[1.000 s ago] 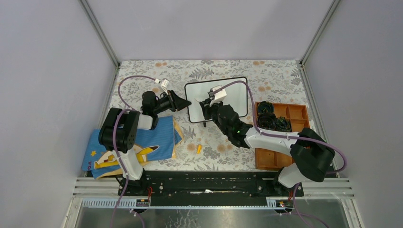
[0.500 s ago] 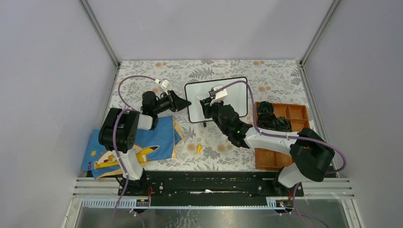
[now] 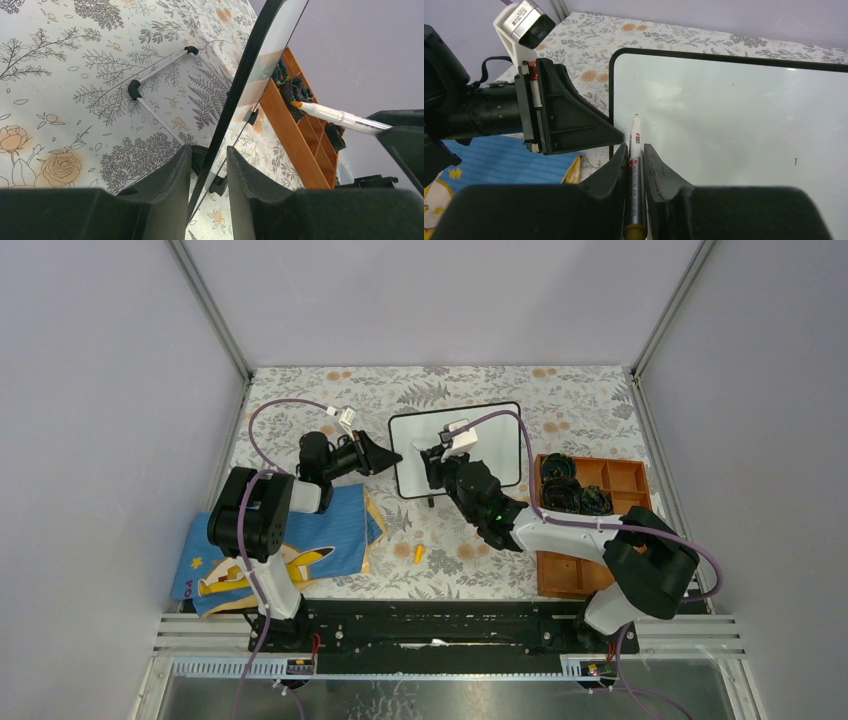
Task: Write a sentence on the whiteboard
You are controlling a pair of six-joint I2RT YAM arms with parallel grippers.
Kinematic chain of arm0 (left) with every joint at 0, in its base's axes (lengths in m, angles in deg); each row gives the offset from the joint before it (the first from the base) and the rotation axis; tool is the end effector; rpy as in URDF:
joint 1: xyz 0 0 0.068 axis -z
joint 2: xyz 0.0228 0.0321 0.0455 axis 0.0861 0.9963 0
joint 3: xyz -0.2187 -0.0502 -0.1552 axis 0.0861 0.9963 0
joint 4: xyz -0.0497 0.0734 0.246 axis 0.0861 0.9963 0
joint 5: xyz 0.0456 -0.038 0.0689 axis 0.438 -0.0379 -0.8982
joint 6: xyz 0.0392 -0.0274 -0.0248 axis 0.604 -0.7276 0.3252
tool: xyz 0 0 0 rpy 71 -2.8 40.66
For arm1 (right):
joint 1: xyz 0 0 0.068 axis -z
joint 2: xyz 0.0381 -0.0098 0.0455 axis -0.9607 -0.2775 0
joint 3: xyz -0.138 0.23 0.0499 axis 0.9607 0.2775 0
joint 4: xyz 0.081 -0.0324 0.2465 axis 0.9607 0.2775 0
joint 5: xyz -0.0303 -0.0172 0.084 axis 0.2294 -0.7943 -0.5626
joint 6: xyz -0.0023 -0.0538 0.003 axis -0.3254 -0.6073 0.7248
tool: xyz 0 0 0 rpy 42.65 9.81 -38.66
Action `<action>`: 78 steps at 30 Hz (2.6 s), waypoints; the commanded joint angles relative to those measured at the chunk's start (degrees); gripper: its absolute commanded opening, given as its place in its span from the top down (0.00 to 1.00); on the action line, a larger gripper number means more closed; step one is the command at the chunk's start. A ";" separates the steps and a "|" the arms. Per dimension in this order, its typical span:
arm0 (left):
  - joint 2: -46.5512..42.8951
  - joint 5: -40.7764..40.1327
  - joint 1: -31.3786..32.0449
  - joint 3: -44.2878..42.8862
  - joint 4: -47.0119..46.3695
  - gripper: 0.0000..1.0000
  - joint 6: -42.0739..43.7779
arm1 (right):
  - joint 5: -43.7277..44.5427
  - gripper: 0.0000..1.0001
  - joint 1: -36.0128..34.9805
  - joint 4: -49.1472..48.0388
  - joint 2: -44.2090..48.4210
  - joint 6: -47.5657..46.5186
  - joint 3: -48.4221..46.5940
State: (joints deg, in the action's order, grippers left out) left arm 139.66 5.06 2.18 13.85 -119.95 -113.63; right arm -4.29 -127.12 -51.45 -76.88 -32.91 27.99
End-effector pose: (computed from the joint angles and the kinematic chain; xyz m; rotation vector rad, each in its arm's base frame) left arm 0.3334 -0.0680 0.1620 0.1646 1.8264 -1.2777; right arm 0.2156 0.2640 0.2666 -0.2737 1.5318 0.5155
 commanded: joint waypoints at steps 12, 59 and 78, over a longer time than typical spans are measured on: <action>-0.88 -0.60 0.70 -0.76 -0.42 0.63 2.01 | 3.68 1.00 0.04 -6.22 -3.82 1.40 -4.15; -1.45 -0.77 0.88 -0.95 0.65 0.67 3.17 | 4.17 1.00 2.26 -6.37 -7.81 2.72 -7.79; -1.62 -0.86 0.88 -0.98 0.87 0.67 3.21 | 3.75 1.00 2.43 -3.61 -6.92 4.67 -4.57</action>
State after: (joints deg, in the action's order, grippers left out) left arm 139.53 4.82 2.79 13.85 -118.64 -111.88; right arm -2.26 -125.24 -54.80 -84.85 -29.26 22.73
